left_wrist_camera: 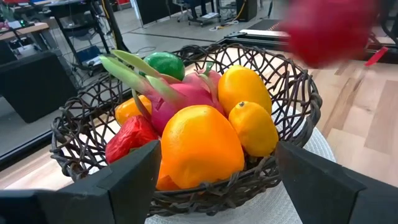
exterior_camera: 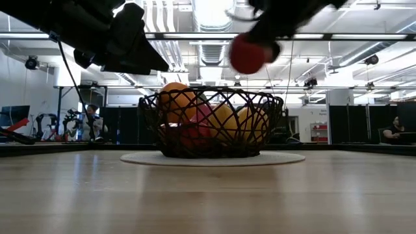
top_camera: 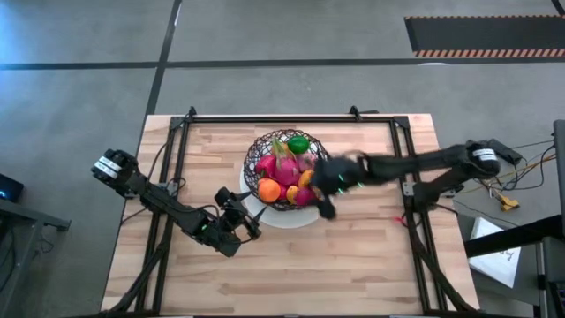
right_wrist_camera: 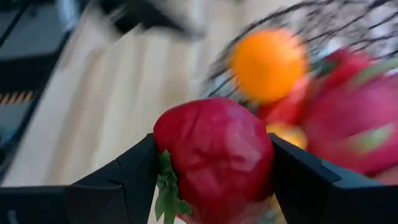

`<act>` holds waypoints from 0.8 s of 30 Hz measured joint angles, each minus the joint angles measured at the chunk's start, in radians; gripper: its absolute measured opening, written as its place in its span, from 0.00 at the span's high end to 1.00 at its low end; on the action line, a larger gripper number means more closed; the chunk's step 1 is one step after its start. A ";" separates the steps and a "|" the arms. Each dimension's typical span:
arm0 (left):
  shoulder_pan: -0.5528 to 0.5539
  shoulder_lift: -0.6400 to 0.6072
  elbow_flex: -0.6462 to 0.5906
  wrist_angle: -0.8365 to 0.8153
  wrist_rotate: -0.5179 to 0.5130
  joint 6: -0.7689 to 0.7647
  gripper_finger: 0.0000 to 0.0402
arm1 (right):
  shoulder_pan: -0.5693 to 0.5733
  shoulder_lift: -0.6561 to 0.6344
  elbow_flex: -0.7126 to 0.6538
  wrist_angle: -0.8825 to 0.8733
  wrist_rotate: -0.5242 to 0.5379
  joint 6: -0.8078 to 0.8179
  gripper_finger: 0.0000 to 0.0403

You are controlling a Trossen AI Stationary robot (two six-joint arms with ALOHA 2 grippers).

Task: Build produce basket
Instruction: Put the tomato into the wire basket

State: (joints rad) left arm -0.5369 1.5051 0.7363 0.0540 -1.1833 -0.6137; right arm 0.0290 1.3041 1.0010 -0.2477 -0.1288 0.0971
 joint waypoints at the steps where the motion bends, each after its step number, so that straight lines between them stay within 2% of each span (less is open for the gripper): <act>1: 0.000 0.000 0.000 0.000 0.000 0.000 0.26 | -0.048 0.030 0.026 0.010 -0.015 -0.005 0.39; 4: 0.000 0.000 0.002 0.000 0.000 0.002 0.26 | -0.172 0.141 0.134 0.020 -0.065 0.015 0.39; 6: 0.000 0.000 0.002 -0.001 0.000 0.002 0.26 | -0.237 0.226 0.217 0.020 -0.141 0.019 0.39; 9: 0.000 0.000 0.000 0.000 0.000 0.002 0.26 | -0.294 0.364 0.359 0.013 -0.277 0.035 0.39; 11: 0.000 0.000 0.000 -0.001 0.000 0.002 0.26 | -0.320 0.447 0.453 0.004 -0.325 0.046 0.39; 17: 0.000 0.000 -0.002 0.000 0.000 0.002 0.26 | -0.366 0.661 0.719 -0.138 -0.398 0.050 0.39; 24: 0.000 0.000 -0.002 0.001 0.000 0.001 0.26 | -0.379 0.808 0.915 -0.331 -0.430 -0.001 0.39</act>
State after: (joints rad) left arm -0.5369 1.5051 0.7345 0.0547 -1.1832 -0.6127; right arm -0.3500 2.1118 1.9160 -0.5789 -0.5591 0.0961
